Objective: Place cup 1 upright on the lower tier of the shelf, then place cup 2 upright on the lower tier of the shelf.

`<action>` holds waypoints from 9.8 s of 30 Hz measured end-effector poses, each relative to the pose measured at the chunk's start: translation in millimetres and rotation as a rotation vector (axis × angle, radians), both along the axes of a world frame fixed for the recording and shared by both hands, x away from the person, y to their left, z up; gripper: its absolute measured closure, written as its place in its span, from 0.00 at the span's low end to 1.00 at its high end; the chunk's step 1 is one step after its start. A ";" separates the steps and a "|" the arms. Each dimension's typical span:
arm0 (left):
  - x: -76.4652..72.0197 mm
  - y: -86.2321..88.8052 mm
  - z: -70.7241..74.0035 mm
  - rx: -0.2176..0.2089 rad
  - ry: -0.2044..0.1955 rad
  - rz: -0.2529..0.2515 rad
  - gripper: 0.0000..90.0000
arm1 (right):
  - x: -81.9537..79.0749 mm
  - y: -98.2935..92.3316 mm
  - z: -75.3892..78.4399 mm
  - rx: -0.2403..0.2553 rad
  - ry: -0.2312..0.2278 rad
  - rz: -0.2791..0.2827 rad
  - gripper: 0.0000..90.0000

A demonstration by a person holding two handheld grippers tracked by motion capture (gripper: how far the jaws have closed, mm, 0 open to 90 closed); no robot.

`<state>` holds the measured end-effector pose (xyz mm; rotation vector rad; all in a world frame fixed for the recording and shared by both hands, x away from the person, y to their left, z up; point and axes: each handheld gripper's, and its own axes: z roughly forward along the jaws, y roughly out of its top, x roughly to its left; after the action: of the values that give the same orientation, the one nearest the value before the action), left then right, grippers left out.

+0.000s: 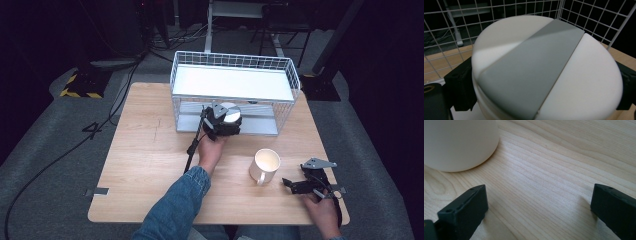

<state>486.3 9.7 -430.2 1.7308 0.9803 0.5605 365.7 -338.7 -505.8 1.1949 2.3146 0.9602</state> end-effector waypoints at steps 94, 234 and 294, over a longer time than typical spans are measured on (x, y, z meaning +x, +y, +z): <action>13.4 11.8 -13.7 -0.083 -0.018 0.110 0.00 | -0.2 0.0 0.1 0.003 -0.002 0.011 0.02; -149.5 184.1 -75.7 0.309 0.351 -0.028 0.00 | 15.6 76.0 10.6 0.177 -0.162 0.287 0.09; -145.3 181.5 -75.8 0.296 0.364 0.008 0.00 | 64.9 115.2 184.9 0.235 -0.235 0.333 0.09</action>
<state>340.9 191.2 -506.0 2.1446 1.2026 0.4173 430.6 -223.4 -321.0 0.7337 2.2948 1.4394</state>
